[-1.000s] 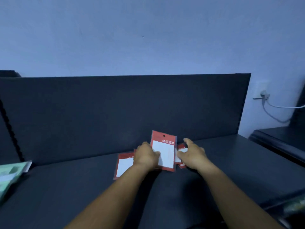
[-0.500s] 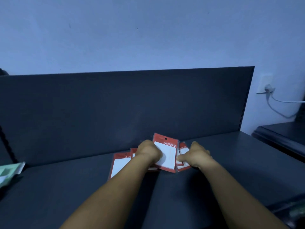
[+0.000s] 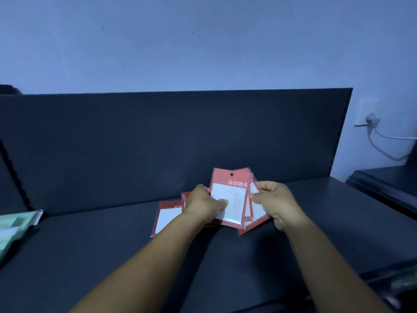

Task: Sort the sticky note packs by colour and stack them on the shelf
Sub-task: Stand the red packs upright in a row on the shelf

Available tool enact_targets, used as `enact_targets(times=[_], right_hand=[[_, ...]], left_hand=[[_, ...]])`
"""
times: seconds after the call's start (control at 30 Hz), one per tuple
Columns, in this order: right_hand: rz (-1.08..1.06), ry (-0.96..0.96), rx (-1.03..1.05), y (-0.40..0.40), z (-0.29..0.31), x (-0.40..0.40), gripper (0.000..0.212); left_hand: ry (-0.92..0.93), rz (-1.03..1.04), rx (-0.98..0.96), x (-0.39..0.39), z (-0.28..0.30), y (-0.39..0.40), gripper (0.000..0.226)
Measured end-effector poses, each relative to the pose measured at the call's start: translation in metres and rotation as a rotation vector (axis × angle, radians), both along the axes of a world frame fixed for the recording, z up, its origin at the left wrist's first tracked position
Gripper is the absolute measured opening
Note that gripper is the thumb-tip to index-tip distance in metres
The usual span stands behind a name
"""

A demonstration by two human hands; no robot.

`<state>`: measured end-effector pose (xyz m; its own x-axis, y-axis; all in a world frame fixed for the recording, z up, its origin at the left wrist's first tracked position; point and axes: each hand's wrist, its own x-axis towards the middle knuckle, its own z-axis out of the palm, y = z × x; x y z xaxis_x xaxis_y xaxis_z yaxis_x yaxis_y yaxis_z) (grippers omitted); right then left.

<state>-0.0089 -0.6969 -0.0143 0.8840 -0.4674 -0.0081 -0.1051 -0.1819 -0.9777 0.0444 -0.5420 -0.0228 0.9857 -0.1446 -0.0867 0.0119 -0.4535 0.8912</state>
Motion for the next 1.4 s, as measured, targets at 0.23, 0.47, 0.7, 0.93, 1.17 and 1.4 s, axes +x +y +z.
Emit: enact_targets(times=[0.23, 0.47, 0.7, 0.93, 1.17, 1.4], right_hand=[[0.003, -0.264, 0.073, 0.017, 0.017, -0.020, 0.023], [0.061, -0.345, 0.073, 0.068, 0.032, -0.020, 0.016], [0.186, -0.312, 0.085, 0.156, 0.036, -0.016, 0.014], [0.322, -0.295, 0.087, 0.283, 0.039, -0.022, 0.017], [0.411, -0.245, 0.122, 0.406, 0.038, -0.039, 0.019], [0.462, -0.206, 0.159, 0.504, 0.040, -0.060, 0.017]], left_hand=[[0.060, -0.055, -0.371, -0.020, 0.009, 0.031, 0.018], [0.014, 0.015, -0.452, -0.034, 0.028, 0.087, 0.015], [-0.081, 0.152, -0.501, -0.057, 0.038, 0.180, 0.014], [-0.106, 0.277, -0.509, -0.087, 0.041, 0.303, 0.016], [-0.116, 0.342, -0.488, -0.113, 0.042, 0.422, 0.017], [-0.153, 0.387, -0.444, -0.133, 0.039, 0.513, 0.011]])
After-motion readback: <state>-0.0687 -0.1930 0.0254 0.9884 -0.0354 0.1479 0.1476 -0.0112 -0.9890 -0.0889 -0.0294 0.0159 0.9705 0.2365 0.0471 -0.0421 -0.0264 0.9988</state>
